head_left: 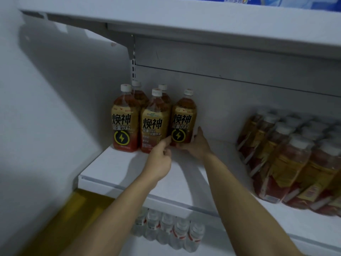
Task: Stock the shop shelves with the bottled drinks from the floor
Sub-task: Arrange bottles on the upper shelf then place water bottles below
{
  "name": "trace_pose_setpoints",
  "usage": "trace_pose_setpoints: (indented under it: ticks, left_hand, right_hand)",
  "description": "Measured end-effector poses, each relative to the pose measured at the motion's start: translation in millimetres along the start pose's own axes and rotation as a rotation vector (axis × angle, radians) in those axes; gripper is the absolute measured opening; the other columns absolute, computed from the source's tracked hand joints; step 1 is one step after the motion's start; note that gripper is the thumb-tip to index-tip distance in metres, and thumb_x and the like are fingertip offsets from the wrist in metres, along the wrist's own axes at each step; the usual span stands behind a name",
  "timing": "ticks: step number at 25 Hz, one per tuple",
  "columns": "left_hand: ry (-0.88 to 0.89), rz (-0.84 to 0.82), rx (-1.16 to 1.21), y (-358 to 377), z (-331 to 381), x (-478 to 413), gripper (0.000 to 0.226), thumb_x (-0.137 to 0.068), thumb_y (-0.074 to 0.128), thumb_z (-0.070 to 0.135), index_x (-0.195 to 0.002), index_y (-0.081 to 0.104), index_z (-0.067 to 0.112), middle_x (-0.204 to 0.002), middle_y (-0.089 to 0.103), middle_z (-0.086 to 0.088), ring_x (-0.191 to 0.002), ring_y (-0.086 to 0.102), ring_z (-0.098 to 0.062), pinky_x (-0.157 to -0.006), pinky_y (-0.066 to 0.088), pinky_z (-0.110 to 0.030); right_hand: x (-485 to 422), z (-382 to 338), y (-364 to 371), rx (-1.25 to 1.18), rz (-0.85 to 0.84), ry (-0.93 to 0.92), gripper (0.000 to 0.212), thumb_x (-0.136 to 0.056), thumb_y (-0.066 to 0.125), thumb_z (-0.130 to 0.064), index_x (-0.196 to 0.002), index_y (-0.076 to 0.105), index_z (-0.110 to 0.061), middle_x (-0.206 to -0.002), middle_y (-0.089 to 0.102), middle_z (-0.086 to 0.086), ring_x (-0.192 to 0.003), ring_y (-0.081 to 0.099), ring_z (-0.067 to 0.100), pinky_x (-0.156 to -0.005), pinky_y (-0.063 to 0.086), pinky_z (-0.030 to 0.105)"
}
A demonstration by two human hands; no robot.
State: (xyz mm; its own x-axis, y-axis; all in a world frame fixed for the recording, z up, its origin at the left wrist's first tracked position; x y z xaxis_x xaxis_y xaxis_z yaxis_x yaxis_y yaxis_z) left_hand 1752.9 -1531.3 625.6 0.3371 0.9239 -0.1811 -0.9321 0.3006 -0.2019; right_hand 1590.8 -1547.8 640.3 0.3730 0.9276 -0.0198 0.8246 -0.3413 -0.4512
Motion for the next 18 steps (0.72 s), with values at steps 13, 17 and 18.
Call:
trace_pose_setpoints:
  ticks: [13, 17, 18]
  left_hand:
    - [0.062, 0.113, 0.05, -8, 6, 189, 0.053, -0.091, 0.063, 0.006, -0.129, 0.049, 0.042, -0.123, 0.063, 0.009, -0.113, 0.06, -0.003, -0.099, 0.047, -0.028]
    - [-0.111, 0.053, -0.048, 22, -29, 241, 0.056, -0.087, 0.069, 0.016, -0.134, 0.046, 0.035, -0.126, 0.059, 0.011, -0.117, 0.055, -0.001, -0.09, 0.047, -0.012]
    - [-0.161, 0.041, -0.081, 30, -39, 250, 0.057, -0.087, 0.07, 0.017, -0.137, 0.045, 0.031, -0.127, 0.058, 0.01, -0.117, 0.054, 0.0, -0.09, 0.048, -0.013]
  right_hand:
    - [226, 26, 6, -0.229, -0.157, -0.262, 0.055, -0.084, 0.077, -0.015, -0.133, 0.056, -0.029, -0.126, 0.06, -0.012, -0.113, 0.059, -0.001, -0.094, 0.052, 0.022]
    - [271, 76, 9, -0.17, -0.237, -0.169, 0.057, -0.083, 0.078, -0.016, -0.134, 0.055, -0.024, -0.126, 0.06, -0.01, -0.111, 0.059, 0.002, -0.093, 0.052, 0.023]
    - [278, 88, 10, -0.148, -0.267, -0.154, 0.057, -0.083, 0.078, -0.017, -0.135, 0.054, -0.024, -0.126, 0.059, -0.01, -0.111, 0.058, 0.003, -0.092, 0.052, 0.023]
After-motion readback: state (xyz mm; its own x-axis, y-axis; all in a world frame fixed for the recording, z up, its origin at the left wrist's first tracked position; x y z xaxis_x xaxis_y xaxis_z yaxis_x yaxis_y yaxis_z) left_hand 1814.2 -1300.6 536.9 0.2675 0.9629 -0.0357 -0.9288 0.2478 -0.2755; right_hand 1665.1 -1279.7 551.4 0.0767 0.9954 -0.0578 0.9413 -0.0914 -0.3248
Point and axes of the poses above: each hand's wrist, its own x-axis away from the middle knuckle, its own y-axis out of the palm, z = x × y, the point moved 2 cm from there along -x, towards the middle knuckle
